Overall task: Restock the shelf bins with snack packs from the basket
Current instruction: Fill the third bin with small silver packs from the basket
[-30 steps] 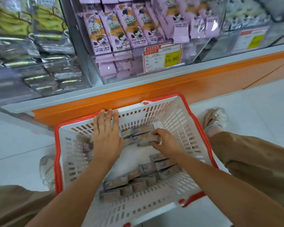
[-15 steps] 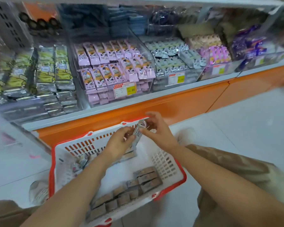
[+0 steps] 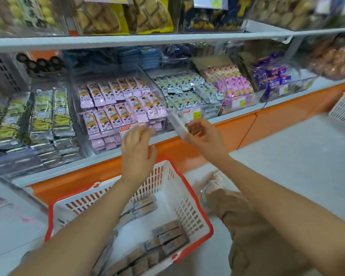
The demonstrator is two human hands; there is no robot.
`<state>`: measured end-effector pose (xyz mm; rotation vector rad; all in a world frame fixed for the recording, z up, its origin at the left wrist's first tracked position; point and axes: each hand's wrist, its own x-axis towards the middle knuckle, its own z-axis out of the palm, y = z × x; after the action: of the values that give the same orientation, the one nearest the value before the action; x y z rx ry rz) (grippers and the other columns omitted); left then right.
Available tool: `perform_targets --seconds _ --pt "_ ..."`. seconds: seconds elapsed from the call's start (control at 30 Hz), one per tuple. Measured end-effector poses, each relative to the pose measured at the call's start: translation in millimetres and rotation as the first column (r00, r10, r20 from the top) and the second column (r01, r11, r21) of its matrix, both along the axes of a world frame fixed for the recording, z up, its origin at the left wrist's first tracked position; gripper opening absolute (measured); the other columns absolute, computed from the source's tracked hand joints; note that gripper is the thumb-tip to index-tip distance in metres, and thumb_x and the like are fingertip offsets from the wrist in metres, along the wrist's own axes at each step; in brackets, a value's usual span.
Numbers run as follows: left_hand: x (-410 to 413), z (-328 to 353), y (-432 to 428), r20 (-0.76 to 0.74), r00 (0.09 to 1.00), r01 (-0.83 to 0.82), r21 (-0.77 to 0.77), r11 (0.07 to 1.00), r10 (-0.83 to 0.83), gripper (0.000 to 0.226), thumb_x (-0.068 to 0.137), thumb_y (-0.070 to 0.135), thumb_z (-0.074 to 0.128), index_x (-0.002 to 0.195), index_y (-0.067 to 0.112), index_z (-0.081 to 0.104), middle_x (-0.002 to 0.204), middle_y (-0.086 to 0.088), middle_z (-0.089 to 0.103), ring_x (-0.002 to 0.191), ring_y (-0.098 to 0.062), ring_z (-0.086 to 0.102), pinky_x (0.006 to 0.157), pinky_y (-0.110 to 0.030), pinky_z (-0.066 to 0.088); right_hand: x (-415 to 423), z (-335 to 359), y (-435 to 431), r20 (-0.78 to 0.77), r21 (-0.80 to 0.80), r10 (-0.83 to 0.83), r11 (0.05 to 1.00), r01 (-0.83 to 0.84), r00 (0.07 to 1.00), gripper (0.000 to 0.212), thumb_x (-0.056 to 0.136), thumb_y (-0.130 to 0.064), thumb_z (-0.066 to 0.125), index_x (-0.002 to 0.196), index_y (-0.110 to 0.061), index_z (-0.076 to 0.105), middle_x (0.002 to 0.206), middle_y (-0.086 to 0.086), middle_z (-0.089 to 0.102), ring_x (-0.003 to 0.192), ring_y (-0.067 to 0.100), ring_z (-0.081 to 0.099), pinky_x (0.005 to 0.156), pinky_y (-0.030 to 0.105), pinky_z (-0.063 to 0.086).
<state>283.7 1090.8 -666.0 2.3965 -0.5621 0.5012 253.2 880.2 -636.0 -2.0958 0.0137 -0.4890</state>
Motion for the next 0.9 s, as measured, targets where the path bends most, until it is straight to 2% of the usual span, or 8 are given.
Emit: perform_targets --seconds 0.07,0.2,0.27,0.37,0.5,0.63,0.7,0.9 --pt "15 3 2 0.103 0.994 -0.055 0.166 0.985 0.038 0.065 0.089 0.011 0.06 0.151 0.013 0.038 0.156 -0.012 0.033 0.148 -0.029 0.018 0.121 -0.046 0.006 23 19 -21 0.078 -0.105 -0.139 0.984 0.147 0.987 0.016 0.086 -0.009 0.07 0.1 -0.012 0.064 0.087 0.0 0.063 0.073 0.0 0.054 0.064 0.015 0.044" --pt "33 -3 5 0.069 0.993 -0.116 0.433 0.894 0.095 0.087 0.092 0.023 0.058 0.158 0.014 0.002 0.166 -0.009 -0.003 0.152 -0.027 -0.007 0.12 -0.044 -0.014 76 44 -54 0.107 -0.302 -0.306 0.897 0.324 0.946 0.016 0.089 -0.015 0.067 0.105 -0.011 0.066 0.09 0.005 0.063 0.075 0.014 0.056 0.07 0.032 0.051" --pt "38 -9 5 0.119 0.988 -0.144 0.478 0.866 0.098 0.091 0.088 0.021 0.063 0.158 0.012 0.006 0.165 -0.012 0.002 0.152 -0.031 0.002 0.122 -0.046 -0.01 100 45 -65 0.099 -0.415 -0.361 0.832 0.368 0.927 0.019 0.09 -0.019 0.067 0.106 -0.009 0.068 0.089 0.004 0.063 0.073 0.017 0.056 0.069 0.035 0.05" --pt "45 -20 4 0.19 0.979 -0.158 0.472 0.867 0.075 0.092 0.079 0.017 0.07 0.156 0.006 0.02 0.163 -0.016 0.017 0.149 -0.036 0.019 0.122 -0.052 0.005 126 39 -72 0.073 -0.496 -0.421 0.771 0.399 0.904 0.02 0.09 -0.02 0.068 0.106 -0.009 0.071 0.088 0.006 0.067 0.068 0.015 0.053 0.066 0.025 0.041" --pt "50 -26 5 0.244 0.968 -0.159 0.447 0.88 0.051 0.093 0.078 0.014 0.07 0.156 0.006 0.019 0.163 -0.016 0.016 0.149 -0.035 0.018 0.122 -0.05 0.003 145 28 -77 0.06 -0.478 -0.438 0.777 0.411 0.897 0.019 0.089 -0.016 0.068 0.105 -0.009 0.074 0.092 0.009 0.073 0.071 0.017 0.059 0.073 0.025 0.047" --pt "51 -28 10 0.266 0.963 -0.144 0.417 0.897 0.03 0.093 0.079 0.011 0.067 0.157 0.005 0.017 0.164 -0.017 0.012 0.151 -0.033 0.01 0.123 -0.049 -0.001 149 16 -80 0.105 -0.451 -0.453 0.772 0.448 0.885 0.019 0.085 -0.025 0.071 0.101 -0.014 0.075 0.1 0.01 0.065 0.089 0.027 0.061 0.084 0.04 0.053" --pt "45 -35 13 0.282 0.959 -0.111 0.395 0.912 -0.006 0.09 0.08 0.008 0.065 0.156 0.004 0.018 0.163 -0.017 0.013 0.151 -0.033 0.01 0.123 -0.049 -0.001 136 13 -67 0.129 -0.399 -0.414 0.81 0.43 0.901 0.02 0.087 -0.027 0.069 0.103 -0.016 0.069 0.106 0.005 0.055 0.099 0.021 0.055 0.09 0.03 0.046" --pt "17 -80 35 0.219 0.973 -0.021 0.385 0.923 -0.069 0.085 0.065 0.009 0.08 0.142 0.003 0.043 0.134 -0.016 0.04 0.125 -0.035 0.039 0.115 -0.048 0.016 59 -41 27 0.138 -0.239 0.011 0.971 0.022 0.99 0.004 0.089 -0.013 0.064 0.094 -0.014 0.064 0.086 -0.006 0.055 0.072 0.004 0.051 0.065 0.02 0.045"
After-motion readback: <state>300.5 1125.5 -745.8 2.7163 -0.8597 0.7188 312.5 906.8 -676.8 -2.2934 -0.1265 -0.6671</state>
